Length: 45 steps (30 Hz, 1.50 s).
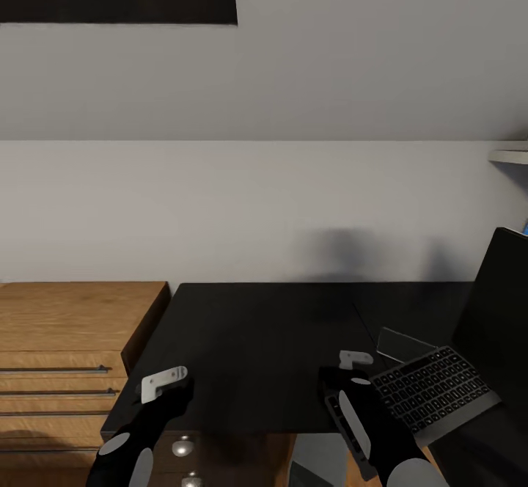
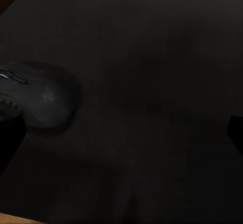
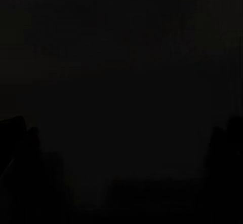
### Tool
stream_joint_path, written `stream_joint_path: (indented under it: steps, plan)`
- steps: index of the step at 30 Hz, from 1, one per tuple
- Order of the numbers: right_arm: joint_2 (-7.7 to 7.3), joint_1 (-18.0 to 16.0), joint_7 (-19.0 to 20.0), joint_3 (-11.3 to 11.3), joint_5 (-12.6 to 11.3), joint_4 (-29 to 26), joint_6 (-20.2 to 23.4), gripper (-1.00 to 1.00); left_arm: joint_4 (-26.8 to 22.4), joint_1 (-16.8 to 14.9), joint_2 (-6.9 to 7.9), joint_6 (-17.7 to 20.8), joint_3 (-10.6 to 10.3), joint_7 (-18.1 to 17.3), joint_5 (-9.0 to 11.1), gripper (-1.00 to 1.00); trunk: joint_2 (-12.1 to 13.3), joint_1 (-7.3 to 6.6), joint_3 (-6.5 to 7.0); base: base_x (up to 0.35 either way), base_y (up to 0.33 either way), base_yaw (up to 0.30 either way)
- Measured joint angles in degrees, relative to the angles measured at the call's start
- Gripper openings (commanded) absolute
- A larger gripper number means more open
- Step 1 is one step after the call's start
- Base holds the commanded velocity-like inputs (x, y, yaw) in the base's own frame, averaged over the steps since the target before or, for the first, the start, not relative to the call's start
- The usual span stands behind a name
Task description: In the bedroom, organize the workspace by keeping the computer under the desk, ensuring the monitor is on the desk, placing the keyboard on the desk next to the monitor, placing the mouse on the desk next to the keyboard, moving the folder from the swivel chair onto the desk next to the mouse, stacking the notebook on top of the folder with the pen on top of the notebook, and positioning the swivel chair next to the desk.
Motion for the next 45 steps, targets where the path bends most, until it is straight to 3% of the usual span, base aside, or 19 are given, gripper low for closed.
stream_joint_path:
  steps: [21,45]
  plan:
    - [-0.06,0.0,0.25,0.37,-0.02,0.22,-0.47,1.0,0.0,0.0,0.0,0.0,0.0,-0.01,0.0,1.0,0.0,0.0,0.0,-0.033,0.0,0.0]
    - [0.19,0.1,0.3,0.36,-0.23,-3.64,0.17,1.0,0.0,0.0,0.0,0.01,-0.24,0.01,0.0,1.0,0.0,0.0,-0.01,0.0,0.0,0.0]
